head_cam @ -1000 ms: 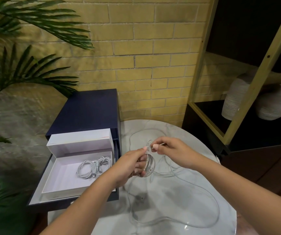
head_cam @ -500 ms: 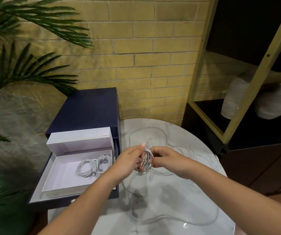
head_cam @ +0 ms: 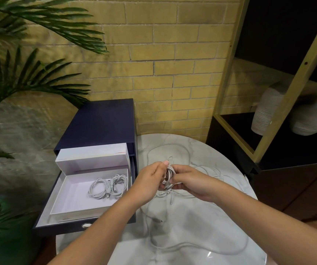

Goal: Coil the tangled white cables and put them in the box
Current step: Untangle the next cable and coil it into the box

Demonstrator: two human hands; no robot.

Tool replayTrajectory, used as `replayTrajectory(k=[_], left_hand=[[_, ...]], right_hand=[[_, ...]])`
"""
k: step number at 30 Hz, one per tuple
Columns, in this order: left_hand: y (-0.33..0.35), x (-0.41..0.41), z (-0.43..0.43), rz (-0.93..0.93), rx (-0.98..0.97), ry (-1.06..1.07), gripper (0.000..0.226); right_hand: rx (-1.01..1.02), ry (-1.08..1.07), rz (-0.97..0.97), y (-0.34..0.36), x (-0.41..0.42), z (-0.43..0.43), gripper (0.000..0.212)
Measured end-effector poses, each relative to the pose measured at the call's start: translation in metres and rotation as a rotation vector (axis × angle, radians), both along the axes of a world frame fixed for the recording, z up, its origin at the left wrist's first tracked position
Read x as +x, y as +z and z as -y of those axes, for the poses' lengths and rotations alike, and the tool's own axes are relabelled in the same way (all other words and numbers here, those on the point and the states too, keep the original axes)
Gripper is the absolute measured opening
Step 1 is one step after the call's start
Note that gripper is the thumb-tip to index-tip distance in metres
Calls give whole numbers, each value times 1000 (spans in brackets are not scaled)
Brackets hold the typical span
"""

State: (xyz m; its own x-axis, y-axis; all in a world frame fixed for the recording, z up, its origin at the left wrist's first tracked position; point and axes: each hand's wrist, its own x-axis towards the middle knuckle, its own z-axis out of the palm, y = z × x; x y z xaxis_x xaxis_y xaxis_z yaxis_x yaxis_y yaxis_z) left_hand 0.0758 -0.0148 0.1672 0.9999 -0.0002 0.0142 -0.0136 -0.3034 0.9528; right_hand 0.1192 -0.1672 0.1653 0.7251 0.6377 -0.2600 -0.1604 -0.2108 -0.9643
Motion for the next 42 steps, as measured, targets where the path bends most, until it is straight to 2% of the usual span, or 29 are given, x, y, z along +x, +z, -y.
replayTrajectory(k=[3,7,9,11,15,19,23,27,31,37,42], left_hand=[[-3,1,1,-33,-60,-3,37],[-3,0,4,-31,-113,34,39],[-3,1,6,-28,-154,76,39],[-3,1,8,-8,-154,114,38],[-5,2,7,107,-8,168,38],[-13,5,5,126,-9,166,35],[-16,7,3,102,-20,164,34],[-16,6,-3,157,141,146,38],[-21,8,-9,168,195,103,41],[-23,13,-11,60,27,111,36],[-24,16,-14,-145,-150,70,39]], right_hand=[[-69,-21,161,2,-6,2,14],[-214,-246,509,-1,-8,-2,21],[-226,-340,599,-3,-8,-4,27],[-194,-372,577,-3,-9,-6,28],[-103,-403,459,-1,-11,-6,25],[-43,-380,247,-3,-15,-8,18],[111,-329,-62,2,-17,-13,18],[95,-309,-72,2,-15,-11,22],[107,-264,-177,2,-15,-6,24],[-147,-85,30,1,-8,2,25],[-185,-34,145,-3,-3,6,22]])
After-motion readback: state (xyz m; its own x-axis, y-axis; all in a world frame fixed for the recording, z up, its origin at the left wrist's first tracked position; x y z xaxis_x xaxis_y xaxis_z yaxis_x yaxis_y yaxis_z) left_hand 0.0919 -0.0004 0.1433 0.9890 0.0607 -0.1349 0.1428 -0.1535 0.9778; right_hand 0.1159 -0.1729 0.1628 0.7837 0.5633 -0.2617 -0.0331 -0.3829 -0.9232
